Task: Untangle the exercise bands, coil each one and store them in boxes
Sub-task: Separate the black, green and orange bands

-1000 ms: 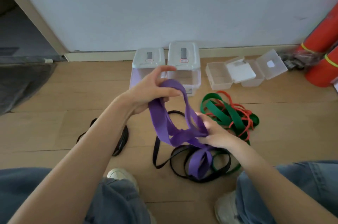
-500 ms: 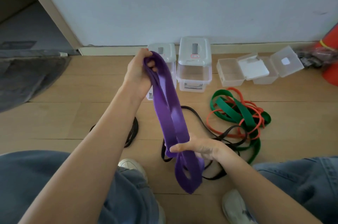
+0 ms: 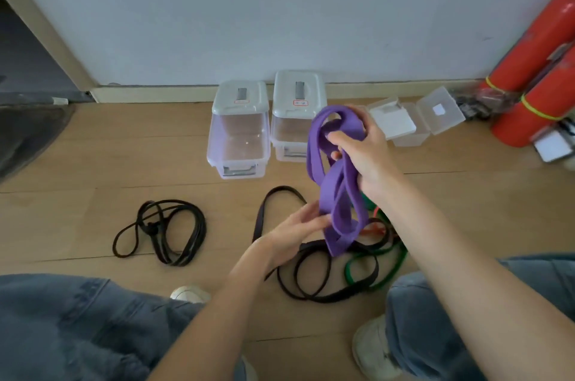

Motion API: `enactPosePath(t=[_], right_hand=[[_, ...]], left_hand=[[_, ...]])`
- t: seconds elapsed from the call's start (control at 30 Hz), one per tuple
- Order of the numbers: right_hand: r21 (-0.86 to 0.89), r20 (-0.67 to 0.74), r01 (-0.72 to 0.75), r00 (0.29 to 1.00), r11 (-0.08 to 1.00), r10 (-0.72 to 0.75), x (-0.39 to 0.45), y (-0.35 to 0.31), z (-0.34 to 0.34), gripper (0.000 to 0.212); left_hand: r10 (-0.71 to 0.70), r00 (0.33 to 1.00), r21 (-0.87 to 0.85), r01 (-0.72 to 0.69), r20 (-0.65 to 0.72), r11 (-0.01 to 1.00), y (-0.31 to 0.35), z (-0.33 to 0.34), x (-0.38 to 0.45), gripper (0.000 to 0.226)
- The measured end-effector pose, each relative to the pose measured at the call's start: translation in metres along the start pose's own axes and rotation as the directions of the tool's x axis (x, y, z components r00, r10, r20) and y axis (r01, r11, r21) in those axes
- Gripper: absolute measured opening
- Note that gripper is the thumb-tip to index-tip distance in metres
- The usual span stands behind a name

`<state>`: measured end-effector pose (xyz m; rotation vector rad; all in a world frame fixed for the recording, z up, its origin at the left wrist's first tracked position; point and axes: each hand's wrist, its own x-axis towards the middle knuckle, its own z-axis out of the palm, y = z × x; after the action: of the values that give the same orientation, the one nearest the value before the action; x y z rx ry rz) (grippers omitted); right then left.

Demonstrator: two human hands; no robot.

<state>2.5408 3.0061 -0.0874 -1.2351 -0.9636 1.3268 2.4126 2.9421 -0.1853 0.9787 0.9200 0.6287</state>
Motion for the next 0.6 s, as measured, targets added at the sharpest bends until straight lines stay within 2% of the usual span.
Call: enactPosePath(t=[0.1,0.17,0.23,0.3,0.37,0.43,0.47,0.53,0.6], right_hand=[[0.025,-0.060,0.033,0.998,0.999,-0.031,0.013,-0.010,-0.027,0.042],[-0.008,-0.085,0.049,0.995,0.999,-0.050,0.024,-0.011,-0.051,0.046],[-0.193,-0.099,0.087,0.989,0.977,-0.108,0.034,-0.011,-0.077,0.048],[-0.492,-0.100,0.046,0.989,0.870,-0.109,0.044,-0.011,-0.108,0.042],[-0.659,-0.140,-0.168,0.985,0.733,0.101,0.052,-0.008,-0.140,0.025],[-0.635,-0.191,-0.429,0.893,0.643,0.407,0.053,-0.001,-0.171,0.003],[-0.592,-0.198,-0.512,0.841,0.622,0.504,0.052,0.006,-0.186,0.011],[-0.460,-0.213,-0.596,0.794,0.658,0.570,0.047,0.016,-0.215,0.024],[-0.362,-0.253,-0.614,0.789,0.702,0.560,0.043,0.017,-0.243,0.027]], left_hand=[[0.092,0.996,0.175,-0.093,0.014,0.980,-0.008,0.033,0.030,0.046],[0.063,0.996,0.230,-0.046,-0.067,0.972,-0.011,0.046,0.054,0.029],[-0.054,0.982,0.112,0.075,-0.182,0.991,-0.012,0.055,0.077,0.017],[-0.139,0.953,-0.006,0.143,-0.271,0.990,-0.002,0.063,0.100,0.014],[-0.089,0.931,-0.001,0.095,-0.354,0.995,0.015,0.069,0.125,0.021],[-0.049,0.959,-0.039,0.040,-0.279,0.998,0.037,0.080,0.148,0.029],[-0.049,0.981,-0.081,0.034,-0.189,0.996,0.046,0.089,0.158,0.031],[-0.080,0.997,-0.136,0.081,0.009,0.987,0.062,0.109,0.178,0.032],[-0.130,0.981,-0.134,0.150,0.148,0.980,0.075,0.134,0.201,0.036]])
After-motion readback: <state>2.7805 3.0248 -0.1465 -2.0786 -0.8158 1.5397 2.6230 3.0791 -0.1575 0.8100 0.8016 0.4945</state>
